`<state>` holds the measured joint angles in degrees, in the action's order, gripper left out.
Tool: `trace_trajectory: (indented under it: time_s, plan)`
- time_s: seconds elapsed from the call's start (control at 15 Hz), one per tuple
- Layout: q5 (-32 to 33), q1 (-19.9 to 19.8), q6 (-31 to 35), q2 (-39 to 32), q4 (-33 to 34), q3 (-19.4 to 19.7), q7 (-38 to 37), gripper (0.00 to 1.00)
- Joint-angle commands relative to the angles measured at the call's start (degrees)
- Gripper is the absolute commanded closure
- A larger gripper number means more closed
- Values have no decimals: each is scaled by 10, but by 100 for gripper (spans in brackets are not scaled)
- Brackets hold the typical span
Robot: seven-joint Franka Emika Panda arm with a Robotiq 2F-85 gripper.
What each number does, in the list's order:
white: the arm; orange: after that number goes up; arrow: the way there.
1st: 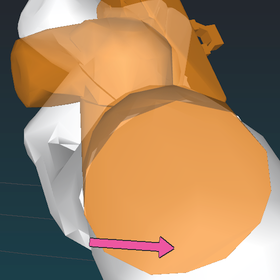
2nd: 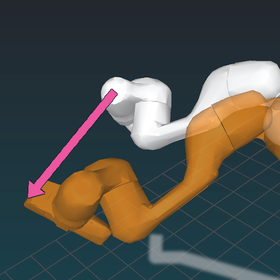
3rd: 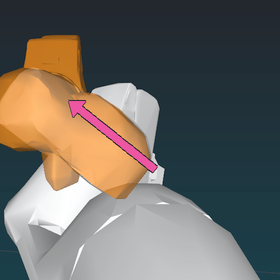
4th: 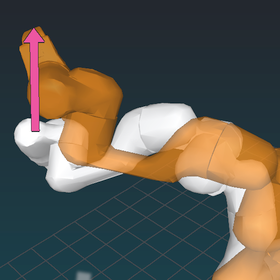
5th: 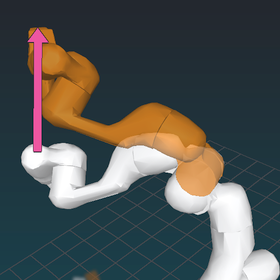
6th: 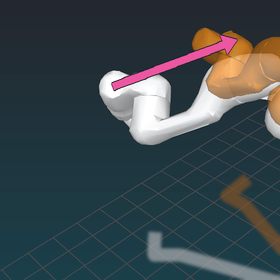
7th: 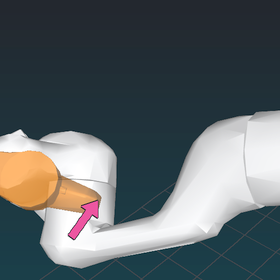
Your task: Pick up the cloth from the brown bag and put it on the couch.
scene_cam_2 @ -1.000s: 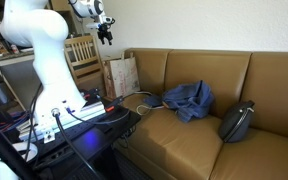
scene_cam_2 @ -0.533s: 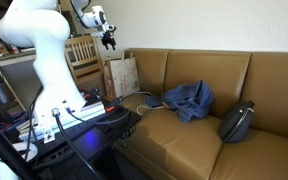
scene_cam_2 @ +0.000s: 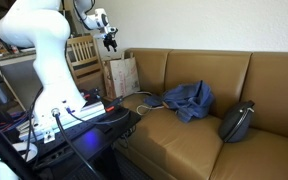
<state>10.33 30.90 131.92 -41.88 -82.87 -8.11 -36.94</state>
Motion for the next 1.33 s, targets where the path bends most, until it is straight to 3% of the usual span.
trace_trajectory:
  time_s: [0.0,0.27,0.87,1.27]
  plan:
    - [7,11,14,-32,1,32,-9,0]
    - [11,18,46,-77,12,55,-10,0]
    - [-25,24,72,-152,46,41,15,0]
    - [-4,68,103,-148,43,80,-12,0]
